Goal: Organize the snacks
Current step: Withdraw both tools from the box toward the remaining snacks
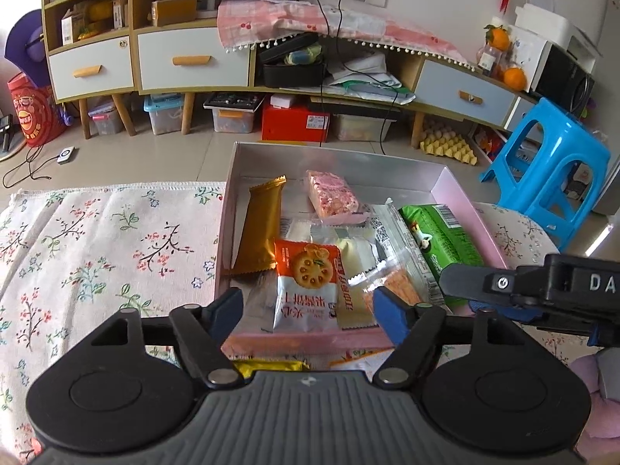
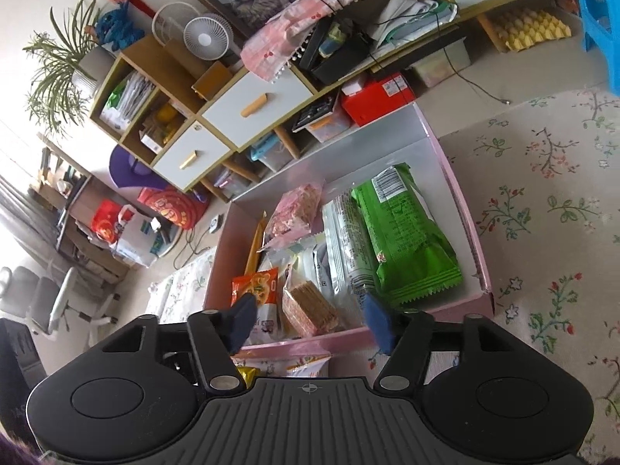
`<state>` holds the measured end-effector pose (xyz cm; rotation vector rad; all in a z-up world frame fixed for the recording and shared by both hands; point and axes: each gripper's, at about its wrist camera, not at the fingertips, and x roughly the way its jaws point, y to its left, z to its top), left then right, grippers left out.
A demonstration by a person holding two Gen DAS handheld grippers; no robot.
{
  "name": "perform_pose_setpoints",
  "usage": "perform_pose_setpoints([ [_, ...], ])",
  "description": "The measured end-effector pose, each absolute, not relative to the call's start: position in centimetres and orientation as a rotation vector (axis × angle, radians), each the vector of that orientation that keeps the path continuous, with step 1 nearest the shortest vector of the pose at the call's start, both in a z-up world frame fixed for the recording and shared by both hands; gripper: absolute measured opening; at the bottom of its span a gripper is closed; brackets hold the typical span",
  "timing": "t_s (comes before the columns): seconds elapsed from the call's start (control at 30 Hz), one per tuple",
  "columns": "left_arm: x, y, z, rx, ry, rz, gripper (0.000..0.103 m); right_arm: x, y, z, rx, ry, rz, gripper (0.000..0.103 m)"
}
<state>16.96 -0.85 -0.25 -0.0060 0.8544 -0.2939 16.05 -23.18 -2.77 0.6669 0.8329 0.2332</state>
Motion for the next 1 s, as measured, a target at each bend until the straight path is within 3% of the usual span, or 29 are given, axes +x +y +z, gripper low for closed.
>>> perform_pose_setpoints([
  [0.27, 14.8, -0.5, 0.8, 0.03, 0.846, -0.277, 0.096, 14.2, -23.2, -1.6, 0.641, 0.849, 0.19, 0.086],
  [0.4, 13.8, -0.1, 1.2, 0.023, 0.867, -0.271, 0.101, 13.2, -22.8, -0.8, 0.589, 0.864, 0.172, 0.087],
  [0.53, 12.4, 0.3, 1.6, 0.047, 0.877, -0.259, 0.102, 11.7, -22.6, -0.3, 0.549, 0.854, 0.172, 0.093],
  [1.0, 9.3, 3.4, -0.9, 0.059, 0.881, -0.139, 0.103, 7.3, -21.0, -0.8, 0.295, 0.841, 0.167, 0.093],
])
